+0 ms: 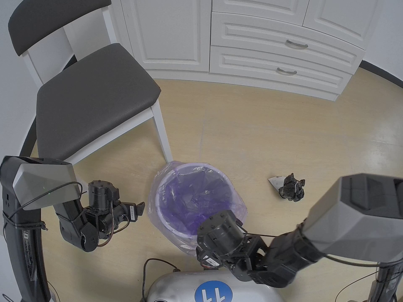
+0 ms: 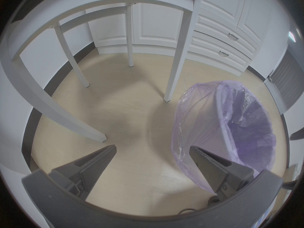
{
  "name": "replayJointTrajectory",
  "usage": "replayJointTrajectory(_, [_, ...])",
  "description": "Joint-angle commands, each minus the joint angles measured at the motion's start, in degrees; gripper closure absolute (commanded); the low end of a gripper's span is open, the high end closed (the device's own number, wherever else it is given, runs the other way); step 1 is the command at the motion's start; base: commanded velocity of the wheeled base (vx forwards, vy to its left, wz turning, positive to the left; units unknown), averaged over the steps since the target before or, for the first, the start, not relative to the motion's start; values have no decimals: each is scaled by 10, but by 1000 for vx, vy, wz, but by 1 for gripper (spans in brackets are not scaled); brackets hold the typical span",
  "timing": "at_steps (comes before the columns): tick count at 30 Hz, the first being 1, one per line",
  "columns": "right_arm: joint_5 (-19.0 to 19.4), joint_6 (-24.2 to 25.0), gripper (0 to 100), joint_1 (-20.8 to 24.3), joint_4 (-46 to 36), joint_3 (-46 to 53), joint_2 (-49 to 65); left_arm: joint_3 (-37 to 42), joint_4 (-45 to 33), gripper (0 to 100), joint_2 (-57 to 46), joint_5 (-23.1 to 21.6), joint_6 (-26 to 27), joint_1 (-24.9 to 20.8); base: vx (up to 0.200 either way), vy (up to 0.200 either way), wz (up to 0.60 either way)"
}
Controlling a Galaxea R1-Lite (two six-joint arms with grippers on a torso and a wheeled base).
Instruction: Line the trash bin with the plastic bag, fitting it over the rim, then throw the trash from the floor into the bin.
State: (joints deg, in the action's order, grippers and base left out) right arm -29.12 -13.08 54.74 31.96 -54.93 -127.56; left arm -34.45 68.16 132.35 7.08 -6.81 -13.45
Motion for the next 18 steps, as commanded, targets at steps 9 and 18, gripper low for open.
replayJointTrajectory(9, [5, 41, 0, -24, 247, 251, 258, -126, 38, 0, 130, 59, 58, 2, 0, 0, 0])
replayJointTrajectory(18, [50, 73, 0, -172, 333, 295, 293, -214, -33, 0, 169, 64, 91, -10, 0, 0, 0])
